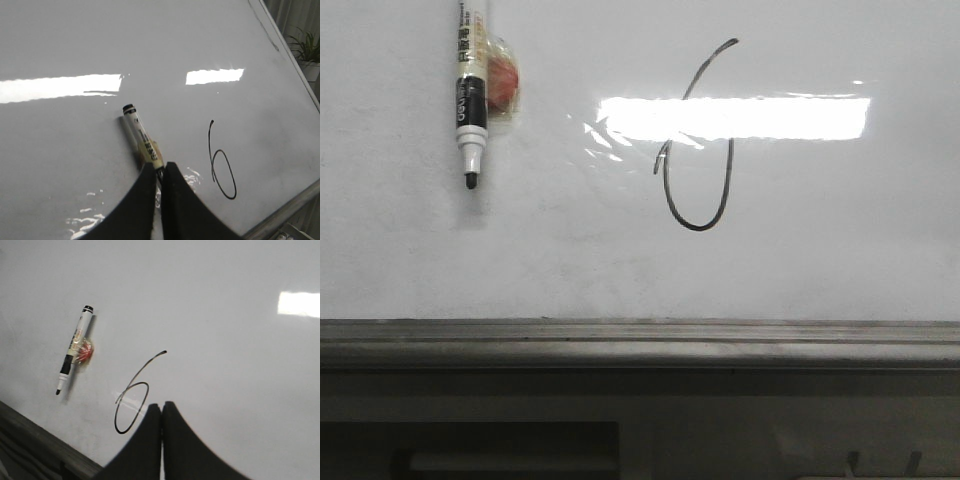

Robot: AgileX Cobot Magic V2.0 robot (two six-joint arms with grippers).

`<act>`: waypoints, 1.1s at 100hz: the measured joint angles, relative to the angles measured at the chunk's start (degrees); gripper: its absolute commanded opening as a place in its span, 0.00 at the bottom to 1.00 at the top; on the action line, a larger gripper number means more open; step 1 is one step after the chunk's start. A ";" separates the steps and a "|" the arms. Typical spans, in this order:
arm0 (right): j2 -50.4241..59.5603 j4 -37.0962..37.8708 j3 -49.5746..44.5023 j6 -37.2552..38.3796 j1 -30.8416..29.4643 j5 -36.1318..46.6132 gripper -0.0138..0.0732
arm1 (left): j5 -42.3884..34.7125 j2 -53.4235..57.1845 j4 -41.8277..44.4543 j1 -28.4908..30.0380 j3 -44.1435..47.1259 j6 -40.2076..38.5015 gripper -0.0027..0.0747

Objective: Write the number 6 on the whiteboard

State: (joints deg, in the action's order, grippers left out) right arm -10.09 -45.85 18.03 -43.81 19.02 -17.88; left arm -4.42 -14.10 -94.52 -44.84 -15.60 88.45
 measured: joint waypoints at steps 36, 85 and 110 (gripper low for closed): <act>8.58 -0.25 -7.74 -0.21 0.00 1.63 0.10 | -1.88 11.65 0.12 0.00 6.33 0.25 0.01; 8.58 -0.37 -8.00 -0.21 0.00 1.42 0.10 | -3.70 11.78 -8.92 0.00 6.33 0.27 0.01; 8.58 -0.37 -8.00 -0.28 0.00 1.42 0.10 | -3.70 11.78 -9.02 0.00 6.33 0.27 0.01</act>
State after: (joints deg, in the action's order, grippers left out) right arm -1.51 -46.22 10.03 -44.08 19.02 -16.46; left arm -8.12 -2.32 -103.54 -44.84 -9.26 88.72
